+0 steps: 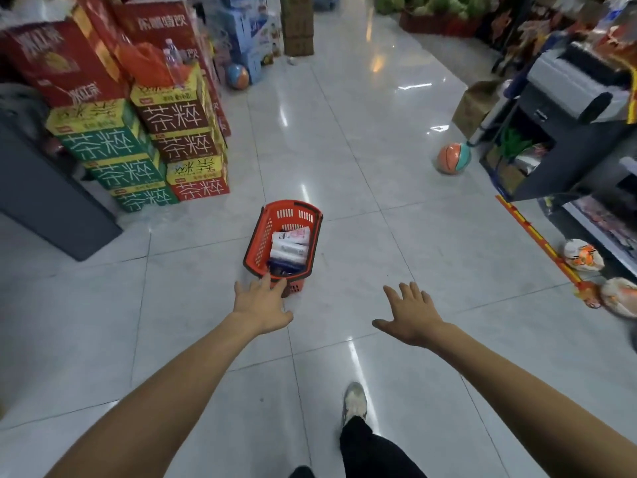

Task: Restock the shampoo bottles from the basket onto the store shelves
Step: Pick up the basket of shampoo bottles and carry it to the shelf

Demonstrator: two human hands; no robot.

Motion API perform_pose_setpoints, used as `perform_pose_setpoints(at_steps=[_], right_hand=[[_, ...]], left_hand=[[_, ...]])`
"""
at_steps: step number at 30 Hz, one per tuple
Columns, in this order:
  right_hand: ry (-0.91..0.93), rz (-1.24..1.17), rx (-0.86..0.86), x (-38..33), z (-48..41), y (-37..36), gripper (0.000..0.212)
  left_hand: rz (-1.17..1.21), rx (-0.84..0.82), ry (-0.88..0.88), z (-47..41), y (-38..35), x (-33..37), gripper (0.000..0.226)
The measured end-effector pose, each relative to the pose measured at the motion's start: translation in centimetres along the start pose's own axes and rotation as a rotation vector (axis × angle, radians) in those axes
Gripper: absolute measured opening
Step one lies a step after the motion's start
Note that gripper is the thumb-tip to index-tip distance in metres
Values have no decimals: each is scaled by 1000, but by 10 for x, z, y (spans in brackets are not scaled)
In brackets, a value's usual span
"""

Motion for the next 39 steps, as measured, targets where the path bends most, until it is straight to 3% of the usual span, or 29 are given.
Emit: perform_pose_setpoints(at_steps=[7,13,21,26,32,39], right_hand=[[153,106,-64,24,-134,26,96],[303,153,-83,-1,-247,41,93],[439,239,-171,-68,-388,46,93],[522,216,-209,-124,-476,51,93],[573,223,-235,-163,-549,51,93],[741,273,-295,-209,-640,25,99]], left_hand=[[45,-45,114,-96,9,4,88],[148,-55,265,-157,-6,-27,86],[406,-37,550,-238,-28,-90,73],[586,-66,764,-270,-43,-121,79],[677,-117,930,-290,-48,-148,95],[746,-149,1205,-322,-79,-168,85]])
Point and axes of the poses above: each hand's wrist, its own z-axis away from the middle knuckle, its own y-axis out of the back of the hand, x = y × z, the point moved 8 cm from there along -z, towards the middle knuckle, and after that the axes turned 14 degrees about x, right-handed, at the moved point
